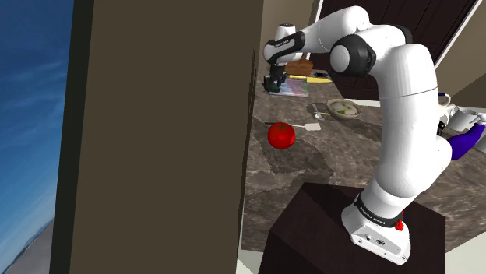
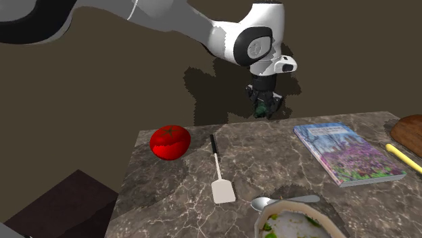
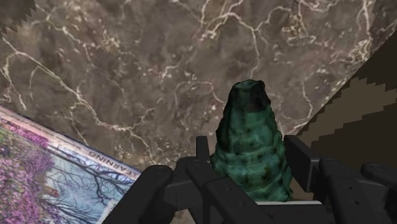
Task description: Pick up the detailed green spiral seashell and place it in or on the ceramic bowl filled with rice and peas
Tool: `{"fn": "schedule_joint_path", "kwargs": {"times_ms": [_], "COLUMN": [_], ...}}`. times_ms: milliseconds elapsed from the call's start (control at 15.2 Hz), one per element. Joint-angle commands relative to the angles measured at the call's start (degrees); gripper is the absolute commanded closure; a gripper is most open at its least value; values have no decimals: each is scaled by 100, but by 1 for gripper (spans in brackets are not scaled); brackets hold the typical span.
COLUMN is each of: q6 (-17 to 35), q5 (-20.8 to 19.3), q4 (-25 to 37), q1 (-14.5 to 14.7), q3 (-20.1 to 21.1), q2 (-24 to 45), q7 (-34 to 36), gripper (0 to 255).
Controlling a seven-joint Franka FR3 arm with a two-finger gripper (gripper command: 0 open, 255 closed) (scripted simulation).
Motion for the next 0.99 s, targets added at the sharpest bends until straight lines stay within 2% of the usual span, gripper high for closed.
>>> {"fn": "schedule_joint_path", "kwargs": {"times_ms": [0, 660, 924], "q6": [-130, -728, -343], "q5": [-18, -83, -122], "q4": [75, 484, -536], "q1": [5, 5, -130], "q3": [-12, -52, -169], "q2": [-56, -251, -896], "q7": [12, 47, -306], "gripper": [255, 255, 255]}}
